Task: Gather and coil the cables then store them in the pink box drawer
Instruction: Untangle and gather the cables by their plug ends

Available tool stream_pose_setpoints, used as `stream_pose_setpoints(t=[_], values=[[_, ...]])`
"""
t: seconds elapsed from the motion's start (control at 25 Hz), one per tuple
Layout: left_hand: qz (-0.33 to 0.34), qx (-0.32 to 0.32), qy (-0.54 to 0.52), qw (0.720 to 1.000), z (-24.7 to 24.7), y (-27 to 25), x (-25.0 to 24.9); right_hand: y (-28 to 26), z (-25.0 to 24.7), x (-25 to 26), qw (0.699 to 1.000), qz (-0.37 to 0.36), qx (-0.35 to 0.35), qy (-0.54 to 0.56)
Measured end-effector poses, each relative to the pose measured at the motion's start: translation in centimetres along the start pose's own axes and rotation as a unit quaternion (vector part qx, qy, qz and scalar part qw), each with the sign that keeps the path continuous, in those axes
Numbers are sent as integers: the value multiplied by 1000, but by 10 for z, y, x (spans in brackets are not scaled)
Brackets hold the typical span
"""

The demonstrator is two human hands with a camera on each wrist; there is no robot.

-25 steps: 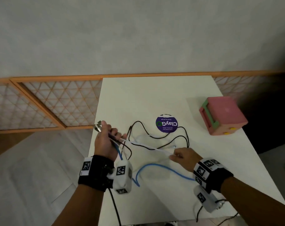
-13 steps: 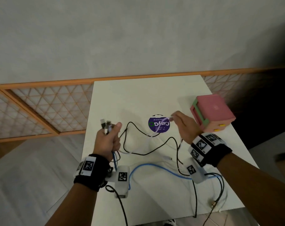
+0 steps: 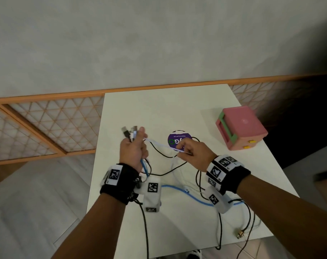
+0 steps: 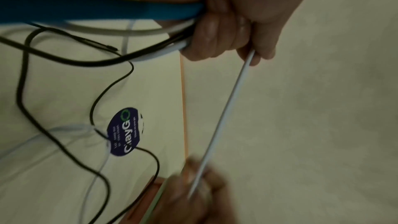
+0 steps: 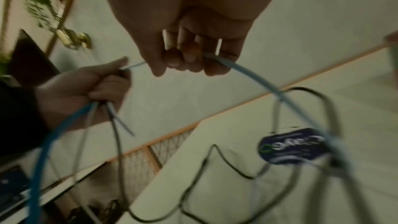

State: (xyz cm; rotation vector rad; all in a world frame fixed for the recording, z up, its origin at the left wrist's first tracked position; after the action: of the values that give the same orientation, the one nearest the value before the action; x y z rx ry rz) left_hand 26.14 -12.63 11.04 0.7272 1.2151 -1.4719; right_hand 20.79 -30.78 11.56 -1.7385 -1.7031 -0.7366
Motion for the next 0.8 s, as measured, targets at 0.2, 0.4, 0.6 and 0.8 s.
stream_pose_setpoints(t=[0.2, 0.4, 0.6, 0.8], values=[[58, -68, -28, 996, -42, 19, -24, 8, -44, -97, 987, 117, -33, -105], [98, -118, -17, 988, -55, 19, -33, 44, -103, -114, 971, 117, -131, -162], [97, -155, -6, 983, -77, 30, -25, 67, -126, -109, 962, 106, -247, 46], [24, -122, 91, 988, -61, 24, 21, 75, -86, -65, 972, 76, -164, 153]])
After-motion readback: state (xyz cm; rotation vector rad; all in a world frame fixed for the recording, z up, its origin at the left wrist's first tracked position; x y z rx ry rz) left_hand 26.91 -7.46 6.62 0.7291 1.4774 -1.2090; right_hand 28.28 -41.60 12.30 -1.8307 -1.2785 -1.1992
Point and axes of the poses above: each hand's wrist, its own y-axis towards the middle knuckle, its own z-axis out of the palm, x = y × z, the point moved 10 cm from there along y, towards the middle knuckle, and after that the axes turned 7 degrees about -x, right-handed, at the moved point
